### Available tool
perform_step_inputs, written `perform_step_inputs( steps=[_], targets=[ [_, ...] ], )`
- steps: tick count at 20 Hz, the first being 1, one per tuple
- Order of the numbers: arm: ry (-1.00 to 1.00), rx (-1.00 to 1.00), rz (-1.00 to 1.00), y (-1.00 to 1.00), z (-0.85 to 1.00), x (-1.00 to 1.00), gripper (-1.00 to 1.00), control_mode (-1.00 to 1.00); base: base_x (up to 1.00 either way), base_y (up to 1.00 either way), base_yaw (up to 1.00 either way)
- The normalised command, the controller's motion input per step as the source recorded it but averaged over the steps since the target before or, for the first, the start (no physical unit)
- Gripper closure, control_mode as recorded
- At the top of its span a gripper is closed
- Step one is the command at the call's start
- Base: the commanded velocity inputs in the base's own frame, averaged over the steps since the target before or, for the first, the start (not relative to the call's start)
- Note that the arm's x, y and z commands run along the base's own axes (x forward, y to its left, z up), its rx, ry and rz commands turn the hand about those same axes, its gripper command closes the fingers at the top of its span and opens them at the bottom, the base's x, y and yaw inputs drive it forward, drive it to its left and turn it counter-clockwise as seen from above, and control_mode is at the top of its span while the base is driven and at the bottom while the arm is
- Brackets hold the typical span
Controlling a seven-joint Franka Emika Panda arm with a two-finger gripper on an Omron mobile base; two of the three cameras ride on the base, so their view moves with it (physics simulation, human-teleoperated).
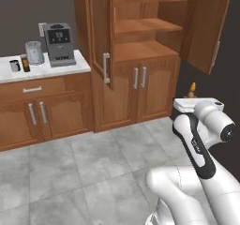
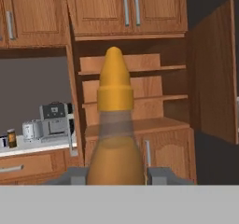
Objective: Pick the cinnamon and honey bottle from the cabinet and place them next to the mug.
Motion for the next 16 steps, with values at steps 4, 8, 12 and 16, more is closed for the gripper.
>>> perform_step_inputs(
  steps=[4,8,12,16],
  targets=[
    [0.0,0.0,0.0,0.0,0.0,0.0,1.0,1.0,-0.03,1.0,0.0],
    [0.0,0.0,0.0,0.0,0.0,0.0,1.0,1.0,0.0,1.0,-0.02],
    [0.0,0.0,0.0,0.0,0.0,0.0,1.0,1.0,0.11,1.0,-0.03],
    [0.0,0.0,0.0,0.0,0.0,0.0,1.0,1.0,0.36,1.0,-0.04]
  ],
)
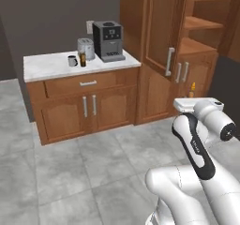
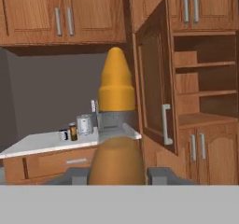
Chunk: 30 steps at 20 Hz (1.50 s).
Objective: Pick the cinnamon and honey bottle from the cabinet and place them next to the mug.
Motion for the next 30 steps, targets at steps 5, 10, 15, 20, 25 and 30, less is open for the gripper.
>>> perform_step_inputs(
  steps=[5,10,15,20,25,30],
  targets=[
    [0.0,0.0,0.0,0.0,0.0,0.0,1.0,1.0,0.83,1.0,-0.05],
    [0.0,0.0,0.0,0.0,0.0,0.0,1.0,1.0,1.0,0.93,-0.11],
    [0.0,0.0,0.0,0.0,0.0,0.0,1.0,1.0,1.0,0.98,-0.18],
    [0.0,0.0,0.0,0.0,0.0,0.0,1.0,1.0,1.0,0.93,-0.21],
    [0.0,0.0,0.0,0.0,0.0,0.0,1.0,1.0,0.85,0.75,-0.22],
    [0.0,0.0,0.0,0.0,0.0,0.0,1.0,1.0,0.56,0.23,-0.09]
  ],
)
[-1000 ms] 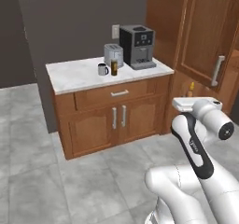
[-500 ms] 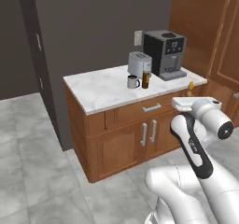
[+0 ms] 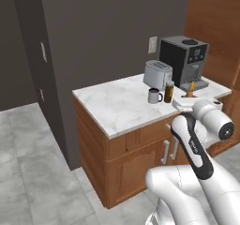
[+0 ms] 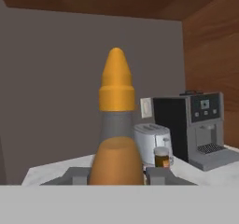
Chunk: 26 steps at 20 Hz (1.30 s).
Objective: Pick the cinnamon and honey bottle from the cabinet and place them next to the mug.
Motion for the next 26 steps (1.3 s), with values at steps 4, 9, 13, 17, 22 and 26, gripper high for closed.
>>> perform_step_inputs(
  steps=[4,9,13,17,22,26],
  targets=[
    [0.0,0.0,0.0,0.0,0.0,0.0,1.0,1.0,0.52,0.0,0.0],
    [0.0,0.0,0.0,0.0,0.0,0.0,1.0,1.0,0.37,0.05,0.0],
    [0.0,0.0,0.0,0.0,0.0,0.0,1.0,1.0,0.47,0.11,0.0],
    [0.0,0.0,0.0,0.0,0.0,0.0,1.0,1.0,0.67,0.14,-0.01],
    [0.0,0.0,0.0,0.0,0.0,0.0,1.0,1.0,0.51,0.16,0.0],
    [0.0,0.0,0.0,0.0,0.0,0.0,1.0,1.0,0.07,0.1,0.0]
  ],
)
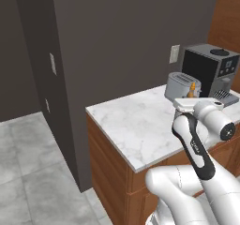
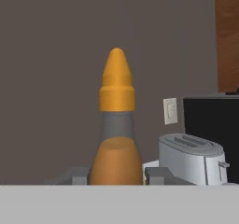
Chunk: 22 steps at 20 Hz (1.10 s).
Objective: Pick the cinnamon and honey bottle from the cabinet and place them next to the mug.
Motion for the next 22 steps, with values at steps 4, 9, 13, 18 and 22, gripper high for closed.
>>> perform_step_inputs(
  steps=[4,9,13,18,22],
  targets=[
    [0.0,0.0,0.0,0.0,0.0,0.0,1.0,1.0,0.0,0.0,0.0],
    [0.0,0.0,0.0,0.0,0.0,0.0,1.0,1.0,0.0,0.0,0.0],
    [0.0,0.0,0.0,0.0,0.0,0.0,1.0,1.0,0.01,0.0,0.0],
    [0.13,0.0,0.08,0.0,0.01,0.45,1.0,-1.0,0.12,0.0,0.0],
    [0.29,0.0,0.24,0.0,0.07,0.98,1.0,-1.0,0.0,0.0,0.0]
  ],
)
